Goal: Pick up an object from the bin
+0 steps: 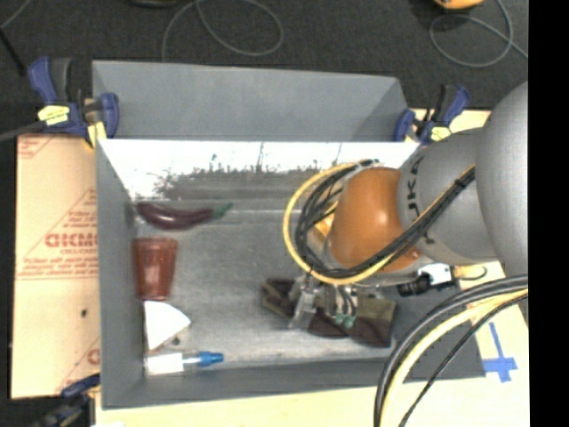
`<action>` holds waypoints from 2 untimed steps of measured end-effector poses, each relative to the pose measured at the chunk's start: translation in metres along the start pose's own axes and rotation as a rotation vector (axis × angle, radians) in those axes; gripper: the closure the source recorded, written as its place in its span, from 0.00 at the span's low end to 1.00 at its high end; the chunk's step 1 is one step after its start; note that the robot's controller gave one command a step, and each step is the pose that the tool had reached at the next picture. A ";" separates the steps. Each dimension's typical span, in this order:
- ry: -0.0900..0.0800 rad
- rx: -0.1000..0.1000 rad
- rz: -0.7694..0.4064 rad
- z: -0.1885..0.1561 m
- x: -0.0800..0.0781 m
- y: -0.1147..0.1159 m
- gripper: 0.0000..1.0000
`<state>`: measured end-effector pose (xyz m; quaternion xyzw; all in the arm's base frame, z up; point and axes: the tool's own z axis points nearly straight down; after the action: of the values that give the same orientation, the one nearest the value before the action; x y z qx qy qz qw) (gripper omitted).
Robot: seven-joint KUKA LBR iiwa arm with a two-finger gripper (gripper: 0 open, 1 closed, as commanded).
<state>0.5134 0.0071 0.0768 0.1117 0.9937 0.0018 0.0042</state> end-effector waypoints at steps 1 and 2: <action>0.008 0.001 0.000 -0.021 0.002 0.000 1.00; 0.000 -0.001 -0.001 -0.042 -0.001 0.000 1.00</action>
Offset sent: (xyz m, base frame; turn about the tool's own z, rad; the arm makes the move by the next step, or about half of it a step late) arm -0.0001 -0.0001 0.0622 0.0000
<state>0.5135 0.0067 0.1187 0.1110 0.9938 0.0021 0.0045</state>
